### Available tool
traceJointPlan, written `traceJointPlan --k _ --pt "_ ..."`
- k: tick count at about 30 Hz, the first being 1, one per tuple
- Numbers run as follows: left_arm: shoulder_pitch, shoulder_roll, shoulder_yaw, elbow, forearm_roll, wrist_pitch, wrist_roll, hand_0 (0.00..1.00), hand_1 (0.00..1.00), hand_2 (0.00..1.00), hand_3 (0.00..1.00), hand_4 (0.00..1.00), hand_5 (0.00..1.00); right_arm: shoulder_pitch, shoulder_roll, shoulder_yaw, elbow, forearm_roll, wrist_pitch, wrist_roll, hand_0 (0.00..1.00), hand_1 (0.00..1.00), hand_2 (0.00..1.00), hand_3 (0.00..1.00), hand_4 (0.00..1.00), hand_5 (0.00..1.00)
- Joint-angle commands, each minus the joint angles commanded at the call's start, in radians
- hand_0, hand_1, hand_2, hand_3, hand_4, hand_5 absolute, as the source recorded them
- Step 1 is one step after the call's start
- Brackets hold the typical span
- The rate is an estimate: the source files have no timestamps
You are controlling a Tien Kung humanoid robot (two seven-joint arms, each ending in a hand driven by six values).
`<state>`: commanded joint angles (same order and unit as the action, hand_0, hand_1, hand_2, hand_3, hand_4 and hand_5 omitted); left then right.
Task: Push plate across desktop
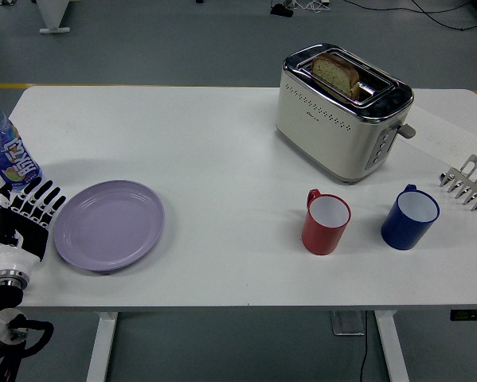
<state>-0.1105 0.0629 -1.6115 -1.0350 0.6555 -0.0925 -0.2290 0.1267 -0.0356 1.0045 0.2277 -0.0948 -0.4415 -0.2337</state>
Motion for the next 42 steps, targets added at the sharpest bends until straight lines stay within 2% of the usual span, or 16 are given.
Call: traceJointPlan --k 27,42 --pt "-0.004 -0.062 0.067 -0.018 -0.010 0.001 -0.032 0.719 0.713 0.662 0.597 0.562 0.998 0.004 -0.001 0.002 -0.002 -0.007 0.004 0.001 0.549 0.461 0.574 0.579 0.306 0.444" --pt "-0.020 -0.063 0.143 -0.012 -0.039 0.006 -0.047 0.718 0.711 0.658 0.593 0.554 0.998 0.005 -0.004 0.002 -0.003 -0.008 0.004 0.003 0.550 0.461 0.574 0.579 0.306 0.445"
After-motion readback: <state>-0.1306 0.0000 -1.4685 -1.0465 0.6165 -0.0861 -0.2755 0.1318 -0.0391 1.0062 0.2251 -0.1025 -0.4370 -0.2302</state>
